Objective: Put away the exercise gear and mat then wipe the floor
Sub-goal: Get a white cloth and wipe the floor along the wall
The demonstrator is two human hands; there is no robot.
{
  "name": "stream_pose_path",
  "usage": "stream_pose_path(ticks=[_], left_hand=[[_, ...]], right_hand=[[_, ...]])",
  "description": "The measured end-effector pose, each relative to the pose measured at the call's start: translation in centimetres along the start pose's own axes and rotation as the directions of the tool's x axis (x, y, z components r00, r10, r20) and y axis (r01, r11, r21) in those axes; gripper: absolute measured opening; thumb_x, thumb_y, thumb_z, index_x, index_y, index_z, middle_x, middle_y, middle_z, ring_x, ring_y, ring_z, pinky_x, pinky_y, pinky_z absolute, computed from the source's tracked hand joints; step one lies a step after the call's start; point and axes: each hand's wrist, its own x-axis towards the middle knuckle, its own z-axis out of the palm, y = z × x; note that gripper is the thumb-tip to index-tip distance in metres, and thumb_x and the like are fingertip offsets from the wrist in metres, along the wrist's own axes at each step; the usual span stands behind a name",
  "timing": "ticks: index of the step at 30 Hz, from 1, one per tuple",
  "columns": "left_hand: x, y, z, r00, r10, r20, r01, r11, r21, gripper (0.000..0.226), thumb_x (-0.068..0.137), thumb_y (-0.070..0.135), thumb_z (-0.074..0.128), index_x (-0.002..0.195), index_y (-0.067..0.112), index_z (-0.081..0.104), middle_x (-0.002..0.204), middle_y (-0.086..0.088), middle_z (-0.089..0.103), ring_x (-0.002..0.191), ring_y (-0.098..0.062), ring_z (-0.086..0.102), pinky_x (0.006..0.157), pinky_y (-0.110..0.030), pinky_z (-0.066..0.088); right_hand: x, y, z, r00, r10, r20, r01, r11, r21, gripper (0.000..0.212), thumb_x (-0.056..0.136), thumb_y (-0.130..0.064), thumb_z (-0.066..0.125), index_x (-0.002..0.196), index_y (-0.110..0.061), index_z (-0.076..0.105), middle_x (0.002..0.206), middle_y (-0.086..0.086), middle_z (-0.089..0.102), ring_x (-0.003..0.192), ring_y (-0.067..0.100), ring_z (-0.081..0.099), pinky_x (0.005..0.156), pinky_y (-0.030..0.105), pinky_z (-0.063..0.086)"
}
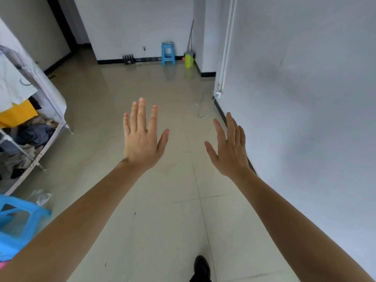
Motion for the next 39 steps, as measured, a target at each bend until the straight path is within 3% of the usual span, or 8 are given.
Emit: stream_pose_path(ticks=[7, 10, 17, 23, 33, 39], left_hand=[[14.1, -6.5, 8.3, 0.997, -0.063, 0.045, 0.060, 0.996, 0.073, 0.065, 0.100, 0.047, 0.034, 0.153, 0.010, 0.025, 0.160, -0.024, 0.014, 0.148, -0.042, 0.012, 0.116, -0.061, 0.018], [20.2, -10.7, 10.1, 0.994, -0.111, -0.014, 0.111, 0.990, 0.083, 0.065, 0.101, 0.048, 0.031, 0.153, 0.011, 0.023, 0.160, -0.024, 0.013, 0.149, -0.041, 0.010, 0.117, -0.059, 0.015], [31.2, -24.6, 19.5, 0.988, -0.145, -0.044, 0.149, 0.982, 0.113, 0.065, 0.101, 0.047, 0.032, 0.154, 0.010, 0.022, 0.160, -0.025, 0.012, 0.149, -0.041, 0.009, 0.118, -0.060, 0.014], [42.9, -36.3, 29.0, 0.988, -0.151, 0.016, 0.149, 0.985, 0.084, 0.066, 0.101, 0.048, 0.031, 0.153, 0.008, 0.022, 0.159, -0.025, 0.014, 0.148, -0.042, 0.012, 0.116, -0.062, 0.018], [66.3, -47.4, 45.5, 0.997, -0.038, 0.060, 0.036, 0.999, 0.028, 0.066, 0.101, 0.049, 0.029, 0.154, 0.009, 0.019, 0.160, -0.024, 0.012, 0.149, -0.041, 0.010, 0.118, -0.060, 0.014], [79.8, -52.5, 58.5, 0.984, -0.078, 0.159, 0.072, 0.997, 0.041, 0.068, 0.100, 0.052, 0.026, 0.154, 0.010, 0.018, 0.160, -0.024, 0.013, 0.148, -0.041, 0.012, 0.116, -0.062, 0.018]], right_hand=[[19.4, 2.8, 9.2, 0.999, -0.009, 0.035, 0.007, 0.999, 0.040, 0.074, 0.101, -0.053, 0.038, 0.158, -0.012, 0.013, 0.164, 0.021, 0.004, 0.150, 0.039, 0.013, 0.121, 0.054, 0.017], [28.2, 0.9, 13.1, 0.999, -0.015, 0.039, 0.012, 0.998, 0.068, 0.073, 0.101, -0.053, 0.037, 0.158, -0.012, 0.016, 0.164, 0.022, 0.006, 0.150, 0.040, 0.014, 0.121, 0.054, 0.016], [46.4, -5.6, 25.7, 0.981, -0.189, 0.033, 0.187, 0.981, 0.059, 0.071, 0.101, -0.053, 0.037, 0.156, -0.010, 0.023, 0.162, 0.025, 0.013, 0.148, 0.041, 0.019, 0.119, 0.054, 0.019], [60.0, -8.4, 35.9, 0.985, -0.160, 0.058, 0.160, 0.987, 0.004, 0.074, 0.100, -0.055, 0.037, 0.158, -0.013, 0.015, 0.163, 0.024, 0.007, 0.149, 0.041, 0.014, 0.120, 0.055, 0.016], [83.7, -3.4, 48.6, 0.997, -0.069, -0.022, 0.068, 0.996, -0.051, 0.074, 0.102, -0.055, 0.038, 0.158, -0.012, 0.016, 0.164, 0.024, 0.003, 0.150, 0.042, 0.011, 0.121, 0.055, 0.012], [98.8, 1.1, 60.5, 0.999, -0.012, 0.045, 0.013, 1.000, -0.027, 0.075, 0.101, -0.056, 0.037, 0.158, -0.014, 0.013, 0.164, 0.022, 0.000, 0.151, 0.041, 0.010, 0.121, 0.054, 0.011]])
